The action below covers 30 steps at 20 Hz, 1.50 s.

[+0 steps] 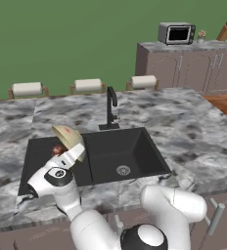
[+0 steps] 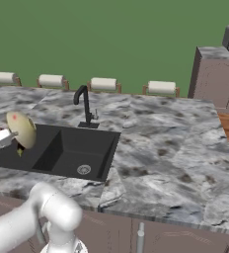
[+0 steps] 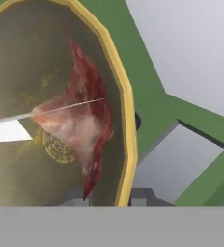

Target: Dump the kebab skewer and eggplant from the bowl so the bowl can be washed. Place the bowl in the sink after clearing the leftovers.

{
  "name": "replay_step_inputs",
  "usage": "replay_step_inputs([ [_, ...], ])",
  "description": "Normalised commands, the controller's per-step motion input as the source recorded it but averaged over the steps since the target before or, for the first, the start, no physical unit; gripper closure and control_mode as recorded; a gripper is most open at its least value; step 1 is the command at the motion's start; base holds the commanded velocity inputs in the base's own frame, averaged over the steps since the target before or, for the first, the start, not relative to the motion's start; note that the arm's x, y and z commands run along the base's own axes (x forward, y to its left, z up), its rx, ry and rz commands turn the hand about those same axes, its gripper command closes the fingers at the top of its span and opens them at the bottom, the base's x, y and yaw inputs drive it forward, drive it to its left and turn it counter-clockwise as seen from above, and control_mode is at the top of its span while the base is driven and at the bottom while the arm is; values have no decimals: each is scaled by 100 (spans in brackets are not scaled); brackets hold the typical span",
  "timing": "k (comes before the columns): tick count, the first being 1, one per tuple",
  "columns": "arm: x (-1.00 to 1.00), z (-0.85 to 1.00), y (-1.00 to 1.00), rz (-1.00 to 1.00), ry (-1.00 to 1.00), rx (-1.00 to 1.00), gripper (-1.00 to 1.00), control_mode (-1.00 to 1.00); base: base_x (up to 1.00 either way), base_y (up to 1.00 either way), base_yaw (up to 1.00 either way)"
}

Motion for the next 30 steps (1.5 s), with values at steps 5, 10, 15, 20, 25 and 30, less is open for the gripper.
replay_step_inputs([
  [5,-12,31,-28,-6,-11,1,100,-100,0,0,0],
  [10,-19,23,-27,-4,-10,4,100,-100,0,0,0],
  [15,-29,29,-48,-7,-7,13,100,-100,0,0,0],
  [20,-36,35,-69,-9,-2,29,100,-100,0,0,0],
  [25,-32,40,-79,-12,0,41,100,-100,0,0,0],
  [30,-20,39,-86,-12,10,45,100,-100,0,0,0],
])
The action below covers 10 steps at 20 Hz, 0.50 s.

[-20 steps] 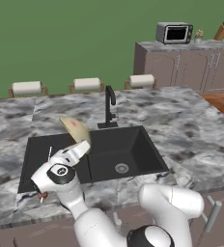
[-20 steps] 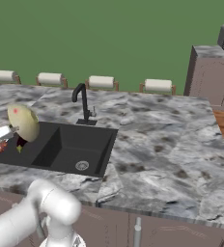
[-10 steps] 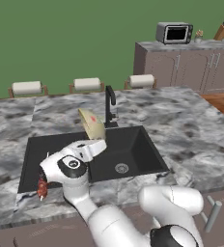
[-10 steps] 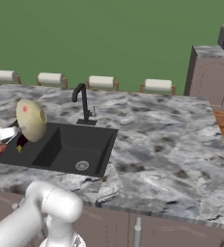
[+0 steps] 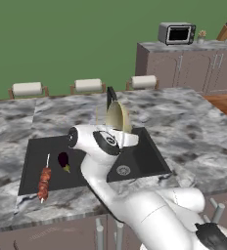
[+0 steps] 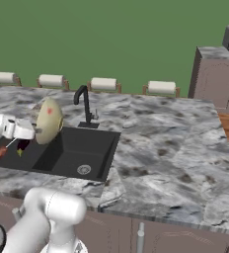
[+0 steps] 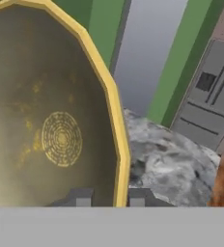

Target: Dump the kebab skewer and eggplant from the bowl so the bowl can be washed. Place the bowl in the sink after clearing the leftovers.

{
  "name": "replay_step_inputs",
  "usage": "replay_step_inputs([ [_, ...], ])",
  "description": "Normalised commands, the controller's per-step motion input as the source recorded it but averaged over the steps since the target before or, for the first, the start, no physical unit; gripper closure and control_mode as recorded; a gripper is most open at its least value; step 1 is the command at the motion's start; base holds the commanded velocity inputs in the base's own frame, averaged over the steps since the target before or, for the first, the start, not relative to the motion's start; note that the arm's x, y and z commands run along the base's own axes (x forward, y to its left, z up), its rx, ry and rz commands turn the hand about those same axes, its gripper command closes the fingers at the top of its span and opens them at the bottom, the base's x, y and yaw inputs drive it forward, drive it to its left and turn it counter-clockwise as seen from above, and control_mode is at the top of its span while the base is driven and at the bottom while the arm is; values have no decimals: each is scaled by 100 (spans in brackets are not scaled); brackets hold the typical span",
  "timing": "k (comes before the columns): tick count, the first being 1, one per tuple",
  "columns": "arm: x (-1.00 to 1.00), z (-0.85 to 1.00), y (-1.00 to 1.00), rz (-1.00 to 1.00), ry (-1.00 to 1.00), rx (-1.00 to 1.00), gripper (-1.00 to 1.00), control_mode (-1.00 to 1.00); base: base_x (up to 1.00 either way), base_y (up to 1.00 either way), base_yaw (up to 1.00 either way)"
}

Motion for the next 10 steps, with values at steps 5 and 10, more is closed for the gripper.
replay_step_inputs([
  [5,-36,26,-98,-1,23,54,100,-100,0,0,0],
  [10,-64,17,-92,0,30,58,100,-100,0,0,0],
])
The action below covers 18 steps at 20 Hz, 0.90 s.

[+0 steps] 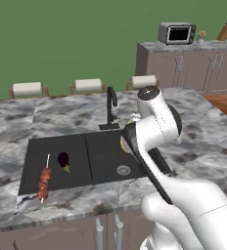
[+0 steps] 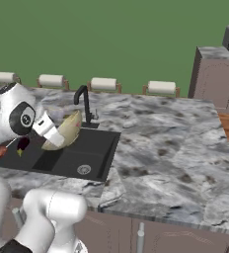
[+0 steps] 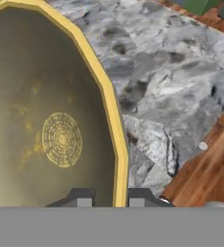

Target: Dump the kebab skewer and eggplant from the bowl so the bowl can be washed. Place the bowl in the sink after clearing the leftovers.

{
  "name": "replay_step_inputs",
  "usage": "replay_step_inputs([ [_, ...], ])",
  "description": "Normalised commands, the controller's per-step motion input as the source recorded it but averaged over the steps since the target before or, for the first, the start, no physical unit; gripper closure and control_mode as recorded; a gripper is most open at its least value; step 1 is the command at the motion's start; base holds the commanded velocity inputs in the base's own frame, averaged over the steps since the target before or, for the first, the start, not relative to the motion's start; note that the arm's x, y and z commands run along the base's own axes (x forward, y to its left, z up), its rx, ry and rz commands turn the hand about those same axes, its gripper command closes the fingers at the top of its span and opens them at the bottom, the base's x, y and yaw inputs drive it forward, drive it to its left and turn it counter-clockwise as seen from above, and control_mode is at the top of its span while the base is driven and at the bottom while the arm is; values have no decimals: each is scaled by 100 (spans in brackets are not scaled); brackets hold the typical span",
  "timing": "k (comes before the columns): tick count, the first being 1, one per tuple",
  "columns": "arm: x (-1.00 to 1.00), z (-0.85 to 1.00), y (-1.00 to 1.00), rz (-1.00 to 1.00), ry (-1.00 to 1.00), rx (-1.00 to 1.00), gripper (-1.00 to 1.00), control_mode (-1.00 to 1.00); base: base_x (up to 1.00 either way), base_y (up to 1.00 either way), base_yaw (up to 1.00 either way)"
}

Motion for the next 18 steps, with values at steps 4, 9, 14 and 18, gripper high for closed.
replay_step_inputs([
  [4,-72,6,-79,1,34,57,100,-100,0,0,0],
  [9,-2,11,-75,14,24,59,100,-100,0,0,0],
  [14,24,1,-55,24,19,41,100,-100,0,0,0],
  [18,14,0,-5,11,11,12,100,-100,0,0,0],
])
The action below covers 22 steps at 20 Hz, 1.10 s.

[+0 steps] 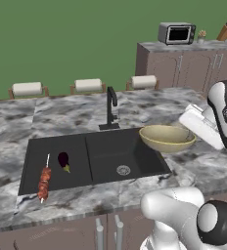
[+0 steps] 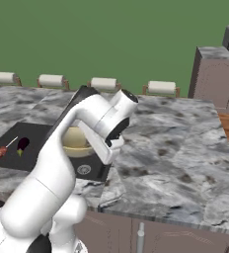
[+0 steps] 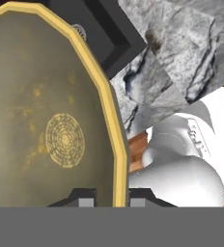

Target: Dump the kebab skewer and eggplant from the bowl so the bowl can be washed. Place the bowl in the sink after clearing the leftovers.

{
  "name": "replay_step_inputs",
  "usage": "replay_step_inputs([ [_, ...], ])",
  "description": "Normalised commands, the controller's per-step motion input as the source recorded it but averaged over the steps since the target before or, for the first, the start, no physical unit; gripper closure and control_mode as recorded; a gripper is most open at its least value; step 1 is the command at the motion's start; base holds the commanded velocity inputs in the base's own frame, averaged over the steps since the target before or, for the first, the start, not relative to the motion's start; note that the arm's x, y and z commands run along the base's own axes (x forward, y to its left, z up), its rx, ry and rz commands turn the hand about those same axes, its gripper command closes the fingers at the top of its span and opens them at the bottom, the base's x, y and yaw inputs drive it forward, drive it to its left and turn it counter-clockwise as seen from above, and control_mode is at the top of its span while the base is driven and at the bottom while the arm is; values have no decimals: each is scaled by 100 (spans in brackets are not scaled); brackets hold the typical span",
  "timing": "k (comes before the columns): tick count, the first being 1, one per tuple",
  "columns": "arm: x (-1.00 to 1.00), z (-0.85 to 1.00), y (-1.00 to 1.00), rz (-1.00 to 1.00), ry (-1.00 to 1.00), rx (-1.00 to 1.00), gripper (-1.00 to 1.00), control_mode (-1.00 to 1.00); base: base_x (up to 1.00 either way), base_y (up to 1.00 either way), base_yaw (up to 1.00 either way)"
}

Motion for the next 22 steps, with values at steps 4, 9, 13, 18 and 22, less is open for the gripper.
replay_step_inputs([
  [4,0,-20,27,2,0,0,100,-100,0,0,0],
  [9,19,-49,51,0,0,-1,100,-100,0,0,0],
  [13,25,-76,34,0,0,0,100,-100,0,0,0],
  [18,40,-19,18,0,0,0,100,-100,0,0,0],
  [22,61,-8,8,0,0,0,100,-100,0,0,0],
])
